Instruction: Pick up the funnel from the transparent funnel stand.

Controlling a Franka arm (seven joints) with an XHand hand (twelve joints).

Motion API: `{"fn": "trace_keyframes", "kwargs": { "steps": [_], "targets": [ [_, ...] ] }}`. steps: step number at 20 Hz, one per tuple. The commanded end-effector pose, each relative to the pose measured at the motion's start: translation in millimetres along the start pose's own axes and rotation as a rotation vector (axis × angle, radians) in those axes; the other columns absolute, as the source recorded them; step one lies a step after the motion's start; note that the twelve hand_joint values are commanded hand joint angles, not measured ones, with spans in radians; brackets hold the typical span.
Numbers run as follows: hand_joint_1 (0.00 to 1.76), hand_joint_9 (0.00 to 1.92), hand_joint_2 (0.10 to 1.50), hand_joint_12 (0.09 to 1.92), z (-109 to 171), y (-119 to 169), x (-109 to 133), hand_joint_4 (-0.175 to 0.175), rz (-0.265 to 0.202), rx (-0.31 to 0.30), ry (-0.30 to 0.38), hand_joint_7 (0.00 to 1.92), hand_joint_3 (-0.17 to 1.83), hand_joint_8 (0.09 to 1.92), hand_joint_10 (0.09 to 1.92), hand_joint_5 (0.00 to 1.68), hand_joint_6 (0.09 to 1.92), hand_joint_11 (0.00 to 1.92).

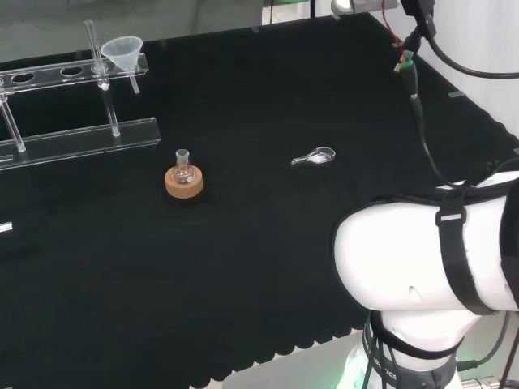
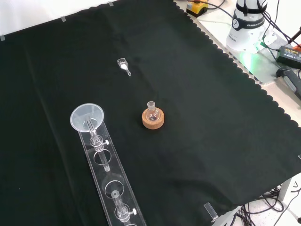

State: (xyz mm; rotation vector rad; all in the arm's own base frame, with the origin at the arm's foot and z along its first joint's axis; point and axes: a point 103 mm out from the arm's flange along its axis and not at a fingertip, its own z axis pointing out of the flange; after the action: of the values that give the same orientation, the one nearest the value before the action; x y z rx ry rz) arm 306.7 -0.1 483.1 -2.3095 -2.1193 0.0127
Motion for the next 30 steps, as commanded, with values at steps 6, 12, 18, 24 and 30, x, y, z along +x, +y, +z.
{"fn": "trace_keyframes", "kwargs": {
  "steps": [6,12,18,24,30],
  "targets": [
    [0.00,0.00,0.66,0.09,8.8,12.0,3.9,0.086,-0.017,-0.025,0.019,0.00,0.39,0.09,0.09,0.00,0.09,0.00],
    [0.00,0.00,0.70,0.09,28.8,32.4,18.0,0.085,-0.074,-0.111,0.083,0.00,0.35,0.09,0.09,0.00,0.09,0.00],
    [0.04,0.00,0.76,0.09,67.7,54.7,41.4,0.079,-0.166,-0.164,0.131,0.00,0.27,0.09,0.09,0.00,0.09,0.01],
    [0.08,0.00,0.81,0.16,90.6,100.2,58.9,0.076,-0.241,-0.274,0.239,0.00,0.17,0.09,0.09,0.00,0.09,0.01],
    [0.10,0.00,0.84,0.39,106.8,157.9,84.7,0.074,-0.306,-0.244,0.246,0.00,0.10,0.09,0.09,0.00,0.09,0.00]
  ]
}}
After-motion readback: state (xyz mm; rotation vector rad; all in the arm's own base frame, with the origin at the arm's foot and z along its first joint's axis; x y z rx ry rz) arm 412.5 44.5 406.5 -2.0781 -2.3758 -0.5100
